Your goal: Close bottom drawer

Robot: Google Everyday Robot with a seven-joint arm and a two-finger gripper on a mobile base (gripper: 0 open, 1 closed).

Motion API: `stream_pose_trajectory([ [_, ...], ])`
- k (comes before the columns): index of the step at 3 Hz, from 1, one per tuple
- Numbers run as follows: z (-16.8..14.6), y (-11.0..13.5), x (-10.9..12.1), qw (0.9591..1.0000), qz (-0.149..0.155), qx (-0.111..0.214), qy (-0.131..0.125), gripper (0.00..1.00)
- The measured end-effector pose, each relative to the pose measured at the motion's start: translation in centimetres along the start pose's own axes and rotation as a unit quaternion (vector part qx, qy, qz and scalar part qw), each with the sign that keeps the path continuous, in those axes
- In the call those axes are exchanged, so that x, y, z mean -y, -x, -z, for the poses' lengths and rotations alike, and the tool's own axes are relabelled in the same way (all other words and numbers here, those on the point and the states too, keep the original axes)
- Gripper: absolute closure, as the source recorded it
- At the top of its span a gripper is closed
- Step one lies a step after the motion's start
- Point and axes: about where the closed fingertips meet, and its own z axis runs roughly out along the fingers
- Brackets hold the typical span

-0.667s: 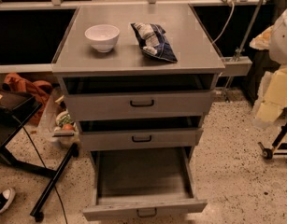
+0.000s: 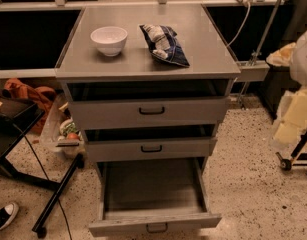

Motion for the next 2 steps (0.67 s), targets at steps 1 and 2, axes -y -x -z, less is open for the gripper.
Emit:
stream_pose_trajectory([
  [1, -2.9, 0.6, -2.9, 0.9983, 0.005, 0.058, 0.006, 0.00],
  [2, -8.2, 3.2, -6.5, 0.9925, 0.005, 0.121, 0.021, 0.00],
])
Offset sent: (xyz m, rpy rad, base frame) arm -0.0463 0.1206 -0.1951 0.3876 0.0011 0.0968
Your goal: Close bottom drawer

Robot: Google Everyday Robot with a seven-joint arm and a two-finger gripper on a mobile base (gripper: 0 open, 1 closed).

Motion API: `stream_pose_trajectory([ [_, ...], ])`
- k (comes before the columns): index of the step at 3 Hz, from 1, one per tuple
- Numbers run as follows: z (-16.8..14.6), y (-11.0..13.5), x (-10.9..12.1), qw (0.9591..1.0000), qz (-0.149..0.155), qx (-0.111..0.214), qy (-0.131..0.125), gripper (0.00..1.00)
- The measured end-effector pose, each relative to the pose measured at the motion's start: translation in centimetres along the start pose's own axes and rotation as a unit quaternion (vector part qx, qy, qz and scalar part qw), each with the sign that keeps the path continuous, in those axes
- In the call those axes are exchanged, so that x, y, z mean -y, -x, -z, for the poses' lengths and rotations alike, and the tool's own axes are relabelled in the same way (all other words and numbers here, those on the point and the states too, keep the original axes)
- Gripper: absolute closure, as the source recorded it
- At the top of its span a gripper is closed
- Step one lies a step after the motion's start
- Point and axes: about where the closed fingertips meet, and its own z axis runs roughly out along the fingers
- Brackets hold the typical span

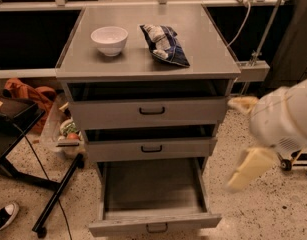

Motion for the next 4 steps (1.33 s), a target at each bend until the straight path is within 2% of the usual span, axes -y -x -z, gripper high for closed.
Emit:
stream_pose_trajectory([
  [1, -10.5, 1.2, -5.2, 0.9975, -0.037, 0.050, 0.035, 0.00],
  [2, -10.5, 1.2, -5.2, 0.9975, -0.037, 0.050, 0.035, 0.00],
  [3, -12.8, 0.8, -5.1, 0.9960, -0.046, 0.069, 0.035, 0.00],
  [4, -20.3, 1.0, -6.6, 0.9904, -0.051, 0.115, 0.057, 0.00],
])
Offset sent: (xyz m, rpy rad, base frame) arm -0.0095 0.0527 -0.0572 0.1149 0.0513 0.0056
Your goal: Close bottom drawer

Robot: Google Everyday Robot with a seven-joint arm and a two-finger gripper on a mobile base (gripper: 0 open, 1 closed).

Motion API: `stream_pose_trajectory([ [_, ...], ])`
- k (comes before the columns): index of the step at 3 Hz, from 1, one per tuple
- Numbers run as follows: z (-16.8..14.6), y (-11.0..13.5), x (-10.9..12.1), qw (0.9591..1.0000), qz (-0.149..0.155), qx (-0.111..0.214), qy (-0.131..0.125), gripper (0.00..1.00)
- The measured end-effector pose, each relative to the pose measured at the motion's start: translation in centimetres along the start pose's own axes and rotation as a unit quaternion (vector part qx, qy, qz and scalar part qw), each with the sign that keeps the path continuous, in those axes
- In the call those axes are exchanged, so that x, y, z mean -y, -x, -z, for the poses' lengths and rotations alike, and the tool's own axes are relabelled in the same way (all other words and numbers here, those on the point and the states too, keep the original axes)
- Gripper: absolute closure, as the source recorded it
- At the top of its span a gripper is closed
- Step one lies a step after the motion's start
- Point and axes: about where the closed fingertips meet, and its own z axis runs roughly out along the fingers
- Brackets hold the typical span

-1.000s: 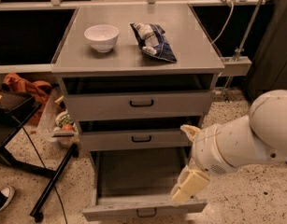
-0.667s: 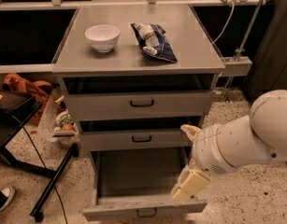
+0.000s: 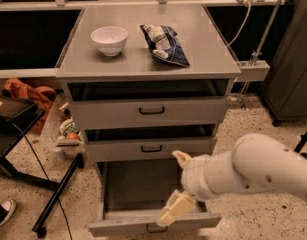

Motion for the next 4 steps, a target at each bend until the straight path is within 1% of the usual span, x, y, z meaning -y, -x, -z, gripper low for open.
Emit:
stream_pose_trajectory([
  [1, -8.3, -0.8, -1.2, 0.9987, 0.011, 0.042, 0.028, 0.00],
  [2, -16.6, -0.8, -2.8, 0.9959, 0.004, 0.073, 0.054, 0.00],
  [3, -19.1, -2.2, -2.4, 0.9953, -0.026, 0.082, 0.044, 0.00],
  [4, -19.1, -2.2, -2.4, 0.9953, -0.026, 0.082, 0.044, 0.00],
])
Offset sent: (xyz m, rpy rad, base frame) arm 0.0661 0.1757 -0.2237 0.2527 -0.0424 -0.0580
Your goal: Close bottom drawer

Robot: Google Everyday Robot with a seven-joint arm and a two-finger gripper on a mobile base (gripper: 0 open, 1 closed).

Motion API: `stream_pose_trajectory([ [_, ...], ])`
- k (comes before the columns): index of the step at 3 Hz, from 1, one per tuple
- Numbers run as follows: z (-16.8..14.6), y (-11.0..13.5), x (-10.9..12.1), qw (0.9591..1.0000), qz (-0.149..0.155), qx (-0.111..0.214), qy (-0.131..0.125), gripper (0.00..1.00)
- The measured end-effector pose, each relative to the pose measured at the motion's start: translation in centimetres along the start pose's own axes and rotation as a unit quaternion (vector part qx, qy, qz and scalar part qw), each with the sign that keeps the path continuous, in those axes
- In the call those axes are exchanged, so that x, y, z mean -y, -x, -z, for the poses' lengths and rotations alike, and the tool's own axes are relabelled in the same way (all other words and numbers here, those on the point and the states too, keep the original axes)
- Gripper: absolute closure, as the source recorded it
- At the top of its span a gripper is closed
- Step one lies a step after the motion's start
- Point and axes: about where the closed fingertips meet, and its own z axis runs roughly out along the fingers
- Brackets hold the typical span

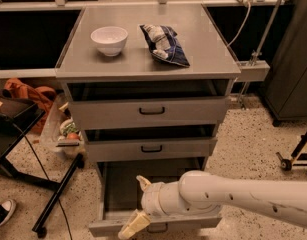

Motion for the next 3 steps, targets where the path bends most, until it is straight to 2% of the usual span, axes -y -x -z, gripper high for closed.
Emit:
stream_pose_trajectory([
  [1, -2.9, -1.0, 1.5, 1.0000, -0.001, 0.007, -0.006, 0.00],
  [2, -9.0, -2.7, 3.3, 0.9997, 0.009, 0.019, -0.011, 0.00],
  [3, -14.8, -4.0, 4.6, 0.9987, 0.022, 0.047, -0.001, 0.00],
])
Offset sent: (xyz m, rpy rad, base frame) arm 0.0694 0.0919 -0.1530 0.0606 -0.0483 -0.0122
